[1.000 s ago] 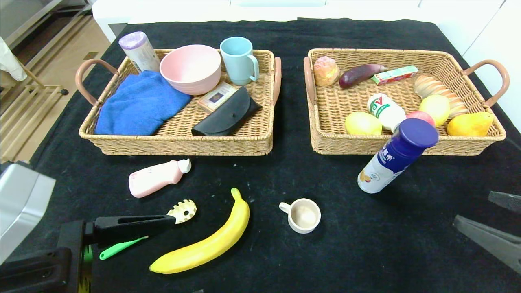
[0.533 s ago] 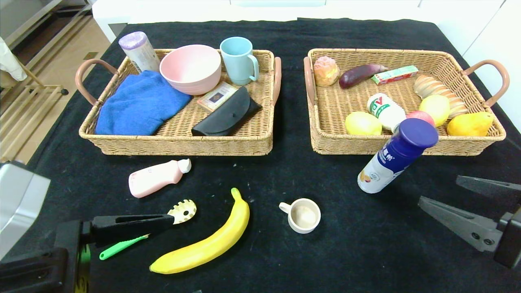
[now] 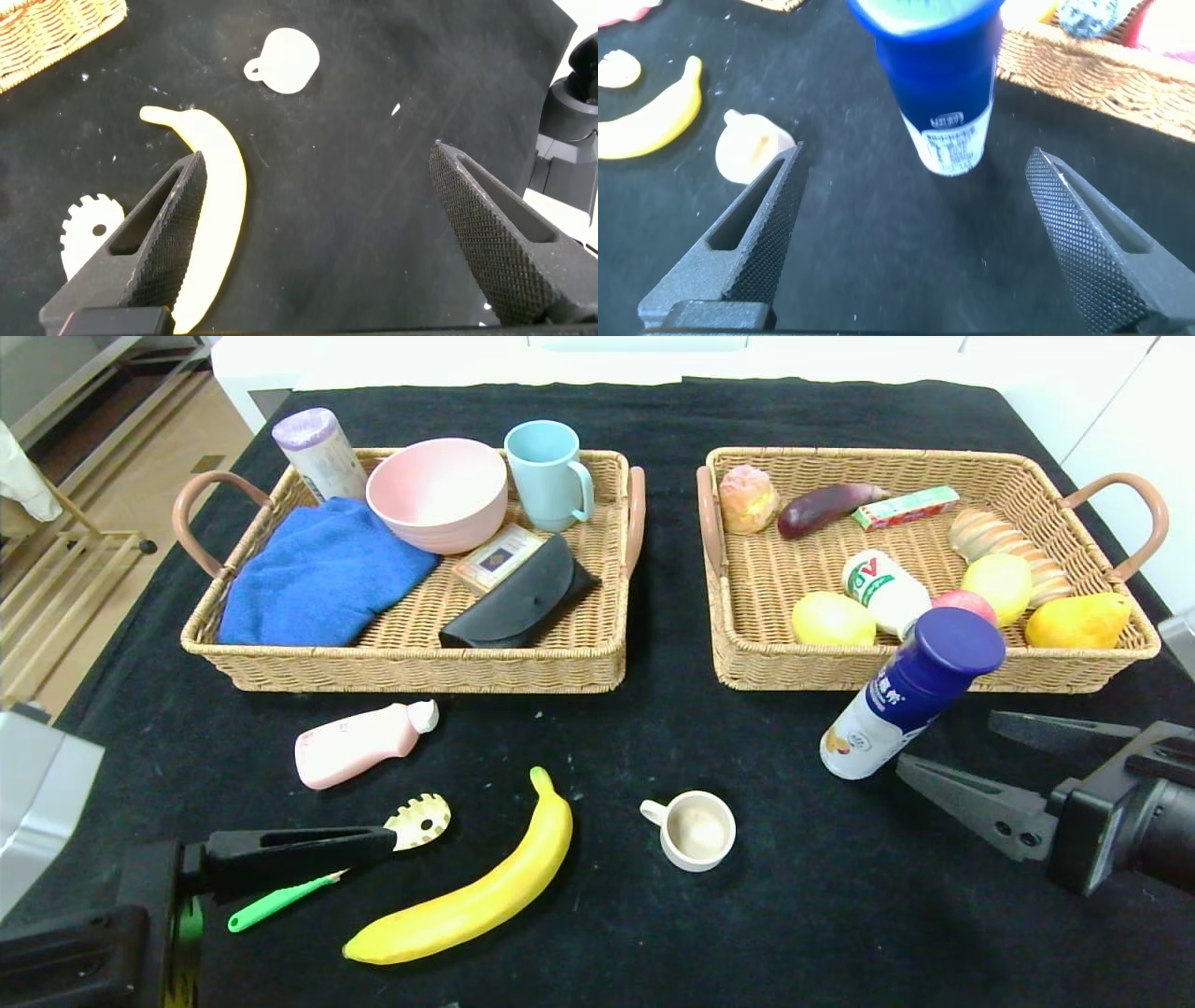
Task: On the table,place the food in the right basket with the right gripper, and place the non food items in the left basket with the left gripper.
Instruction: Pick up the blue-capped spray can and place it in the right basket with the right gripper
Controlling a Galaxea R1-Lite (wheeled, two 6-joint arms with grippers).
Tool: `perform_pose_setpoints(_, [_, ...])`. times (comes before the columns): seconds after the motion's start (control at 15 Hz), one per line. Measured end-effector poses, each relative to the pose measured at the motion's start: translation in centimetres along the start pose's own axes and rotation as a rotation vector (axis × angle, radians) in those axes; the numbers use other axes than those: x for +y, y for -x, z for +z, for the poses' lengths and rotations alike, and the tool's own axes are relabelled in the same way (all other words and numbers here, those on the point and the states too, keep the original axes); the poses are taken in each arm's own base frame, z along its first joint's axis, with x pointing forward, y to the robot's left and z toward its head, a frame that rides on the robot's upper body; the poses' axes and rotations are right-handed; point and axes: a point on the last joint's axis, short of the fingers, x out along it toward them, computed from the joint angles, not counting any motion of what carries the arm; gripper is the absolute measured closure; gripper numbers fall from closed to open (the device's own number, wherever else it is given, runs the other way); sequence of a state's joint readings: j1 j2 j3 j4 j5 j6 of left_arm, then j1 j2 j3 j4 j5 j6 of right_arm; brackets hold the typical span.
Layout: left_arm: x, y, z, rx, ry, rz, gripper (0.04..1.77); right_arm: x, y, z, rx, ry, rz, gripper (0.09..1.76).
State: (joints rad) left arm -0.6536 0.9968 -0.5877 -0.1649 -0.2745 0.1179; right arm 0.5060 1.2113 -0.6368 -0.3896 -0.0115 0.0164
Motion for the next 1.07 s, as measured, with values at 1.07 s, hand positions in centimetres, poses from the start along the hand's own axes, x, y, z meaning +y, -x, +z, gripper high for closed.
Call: perform_pose_setpoints(1.07, [0.0,0.2,0.1,-0.007,-0.007,0.001,0.09,0.5,-4.9,0.8,-0.055,0.005,-0.042,0.14])
